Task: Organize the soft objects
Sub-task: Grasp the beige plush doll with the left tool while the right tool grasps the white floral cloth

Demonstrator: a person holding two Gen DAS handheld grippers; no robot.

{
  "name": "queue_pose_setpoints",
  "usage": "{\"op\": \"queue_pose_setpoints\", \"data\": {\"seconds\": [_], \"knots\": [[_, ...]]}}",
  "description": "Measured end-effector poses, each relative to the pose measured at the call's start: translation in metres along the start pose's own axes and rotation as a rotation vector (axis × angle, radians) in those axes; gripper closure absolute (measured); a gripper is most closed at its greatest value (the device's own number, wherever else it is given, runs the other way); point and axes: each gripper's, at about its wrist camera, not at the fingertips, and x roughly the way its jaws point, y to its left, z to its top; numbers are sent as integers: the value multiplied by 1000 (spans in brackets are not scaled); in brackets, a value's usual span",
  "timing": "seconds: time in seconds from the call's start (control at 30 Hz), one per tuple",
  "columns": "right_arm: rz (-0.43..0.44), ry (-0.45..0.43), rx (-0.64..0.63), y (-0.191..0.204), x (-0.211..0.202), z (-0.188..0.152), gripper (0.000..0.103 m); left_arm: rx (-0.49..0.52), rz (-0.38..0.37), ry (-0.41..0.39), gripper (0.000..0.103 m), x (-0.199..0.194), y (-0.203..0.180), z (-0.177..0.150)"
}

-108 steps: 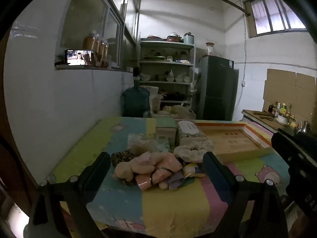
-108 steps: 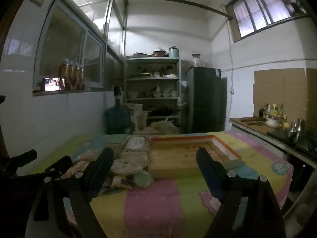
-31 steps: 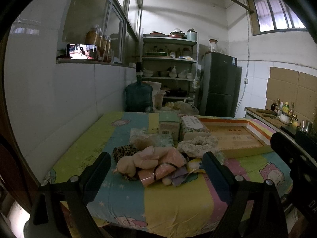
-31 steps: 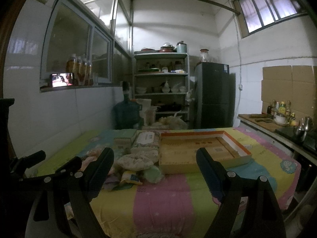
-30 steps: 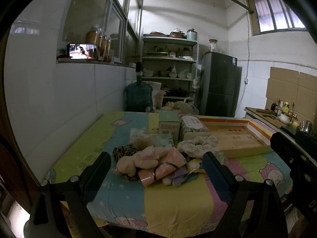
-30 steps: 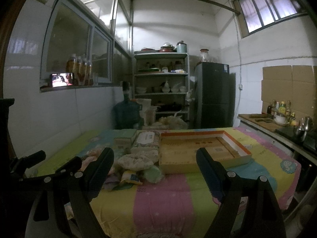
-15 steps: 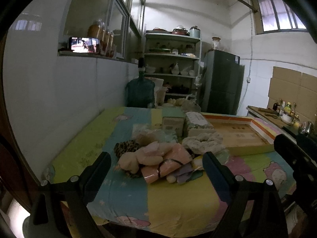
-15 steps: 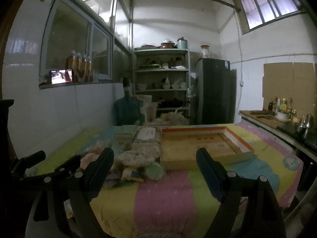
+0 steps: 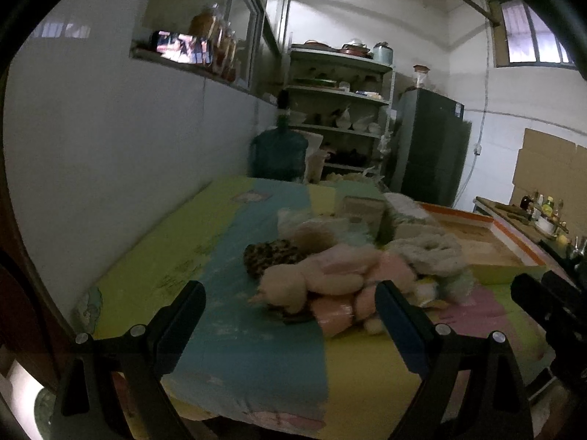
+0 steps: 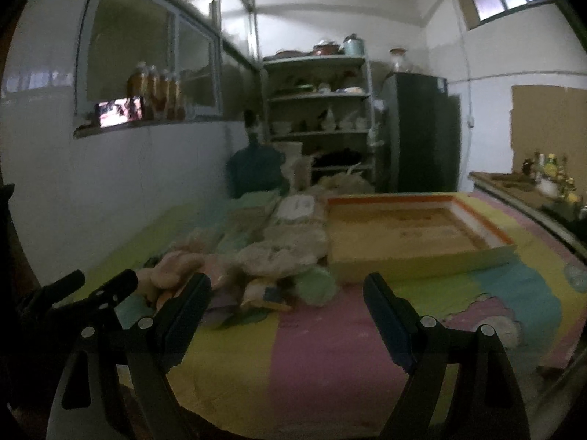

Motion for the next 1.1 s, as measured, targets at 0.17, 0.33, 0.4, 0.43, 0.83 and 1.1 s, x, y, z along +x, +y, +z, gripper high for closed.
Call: {"op": "queue_pose_setpoints", "data": {"seconds": [0.17, 0.33, 0.4, 0.43, 0.83, 1.1], "knots": [[83, 43, -9, 9, 23, -5, 17, -7, -27, 31, 9, 20, 15, 1], [142, 59, -33, 19, 39, -9, 17, 22, -83, 28, 11, 30, 31, 5], [161, 59, -43, 21, 45, -9, 17, 59, -169, 46, 11, 37, 34, 10], [166, 61, -47, 24, 47, -9, 17, 82, -226, 57, 11, 42, 35, 13], [165, 99, -59, 21, 72, -11, 17, 599, -546, 171, 19, 87, 12, 28], [140, 83, -68, 15, 72, -7, 17, 535, -680, 260, 59, 102, 22, 34]]}}
